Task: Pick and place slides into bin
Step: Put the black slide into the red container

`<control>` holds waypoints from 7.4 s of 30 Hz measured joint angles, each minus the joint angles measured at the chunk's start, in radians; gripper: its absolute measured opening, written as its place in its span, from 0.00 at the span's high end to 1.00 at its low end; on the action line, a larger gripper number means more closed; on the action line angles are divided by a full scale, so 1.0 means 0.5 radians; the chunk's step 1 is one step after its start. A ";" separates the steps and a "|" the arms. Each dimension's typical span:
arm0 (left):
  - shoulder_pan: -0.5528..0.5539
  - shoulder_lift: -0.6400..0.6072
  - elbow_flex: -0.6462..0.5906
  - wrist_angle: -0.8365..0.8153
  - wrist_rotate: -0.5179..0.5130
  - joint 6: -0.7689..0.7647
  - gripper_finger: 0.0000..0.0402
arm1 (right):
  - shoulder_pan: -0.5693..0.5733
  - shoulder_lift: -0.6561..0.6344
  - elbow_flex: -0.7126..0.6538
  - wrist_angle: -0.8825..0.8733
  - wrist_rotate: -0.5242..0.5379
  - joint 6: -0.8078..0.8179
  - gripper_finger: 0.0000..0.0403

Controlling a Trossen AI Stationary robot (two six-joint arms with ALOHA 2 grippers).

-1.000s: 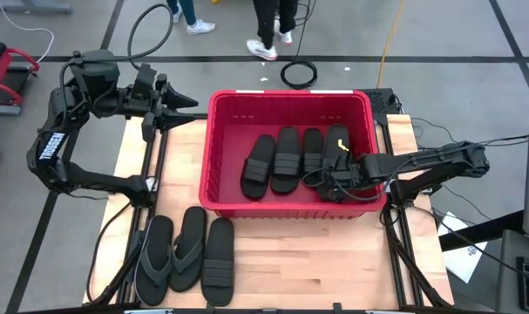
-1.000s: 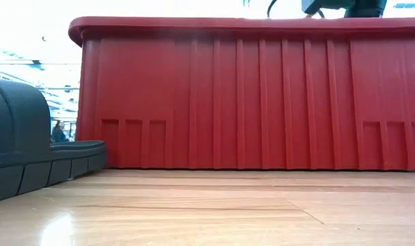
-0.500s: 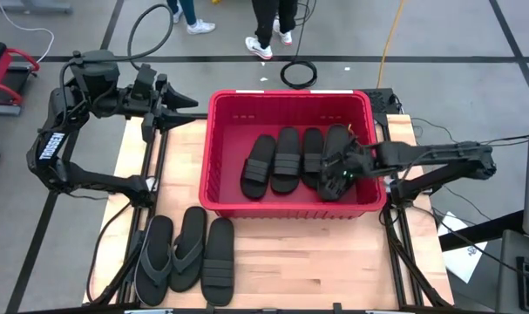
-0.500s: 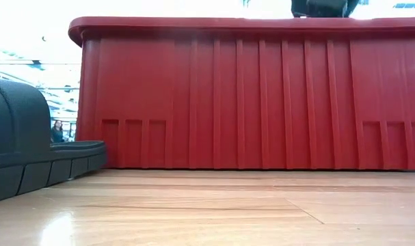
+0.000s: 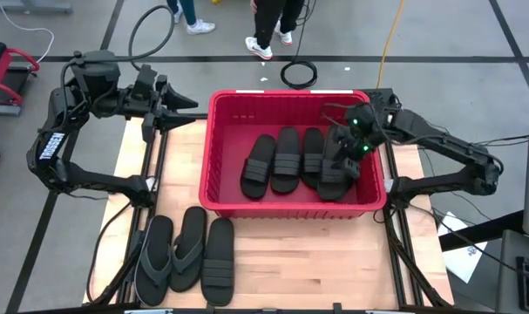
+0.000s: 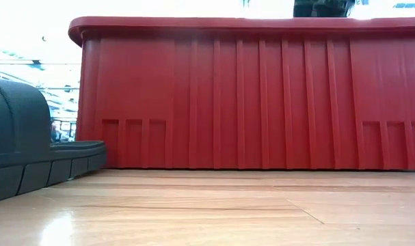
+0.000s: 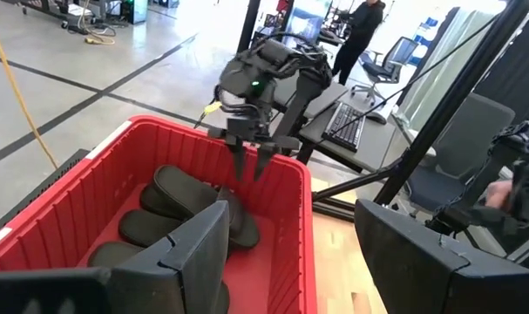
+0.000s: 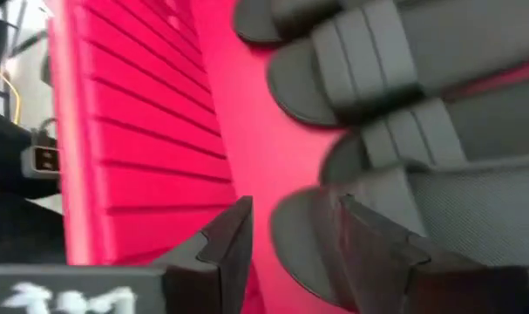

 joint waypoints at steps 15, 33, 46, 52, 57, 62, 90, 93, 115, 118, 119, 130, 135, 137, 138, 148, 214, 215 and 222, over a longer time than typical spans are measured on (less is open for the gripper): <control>0.000 0.000 0.000 -0.001 -0.021 -0.003 0.39 | -0.416 0.464 0.001 -0.262 -0.185 -0.745 0.58; 0.000 0.000 0.000 -0.109 -0.025 0.069 0.39 | -0.532 0.719 0.001 -0.424 -0.237 -0.961 0.59; -0.001 0.000 0.000 -0.111 -0.025 0.069 0.39 | -0.548 0.689 0.001 -0.375 -0.030 -0.989 0.55; 0.000 0.000 0.000 -0.111 -0.025 0.060 0.39 | -0.523 0.712 -0.015 -0.395 -0.087 -0.983 0.56; -0.001 0.000 0.000 -0.119 -0.024 0.058 0.39 | -0.502 0.713 -0.111 -0.382 -0.089 -0.963 0.56; 0.000 0.000 0.000 -0.126 -0.024 0.058 0.39 | -0.504 0.714 -0.211 -0.371 -0.089 -0.967 0.58; 0.000 0.000 0.000 -0.118 -0.056 -0.005 0.39 | -0.513 0.714 -0.091 -0.917 0.085 -1.530 0.99; -0.001 0.000 0.000 -0.117 -0.056 -0.010 0.39 | -0.528 0.712 -0.156 -0.883 0.089 -1.500 0.97; -0.001 0.000 0.000 -0.105 -0.056 -0.018 0.39 | -0.499 0.592 -0.178 -0.683 0.281 -1.001 0.51; -0.001 0.000 0.000 -0.105 -0.055 -0.012 0.39 | -0.484 0.518 -0.178 -0.660 0.282 -0.951 0.49; -0.001 0.000 0.000 -0.105 -0.055 -0.012 0.39 | -0.484 0.490 -0.178 -0.650 0.286 -0.930 0.49; -0.001 0.000 0.000 -0.103 -0.056 0.004 0.39 | -0.480 0.216 -0.172 -0.497 0.401 -0.737 0.48; -0.005 -0.002 0.000 -0.131 -0.056 0.202 0.39 | -0.364 0.064 0.014 -0.273 0.415 -0.529 0.53; -0.024 -0.008 0.000 -0.202 -0.056 0.304 0.39 | -0.270 -0.032 0.112 -0.041 0.302 -0.425 0.58; -0.042 -0.013 0.000 -0.237 -0.056 0.357 0.39 | -0.218 -0.082 0.153 0.094 0.272 -0.362 0.61; -0.547 -0.107 0.000 -0.507 -0.193 0.688 0.73 | 0.294 -0.464 0.275 1.049 0.278 0.022 0.98; -2.391 0.015 -2.521 1.862 -1.003 -1.163 0.74 | 1.184 -0.588 -0.250 1.580 0.436 0.448 0.98; -2.383 0.053 -2.522 1.899 -1.011 -1.110 0.70 | 1.184 -0.600 -0.250 1.566 0.436 0.448 0.97; -2.254 0.286 -2.521 1.860 -0.871 -1.059 0.43 | 1.185 -0.649 -0.250 1.549 0.431 0.523 0.96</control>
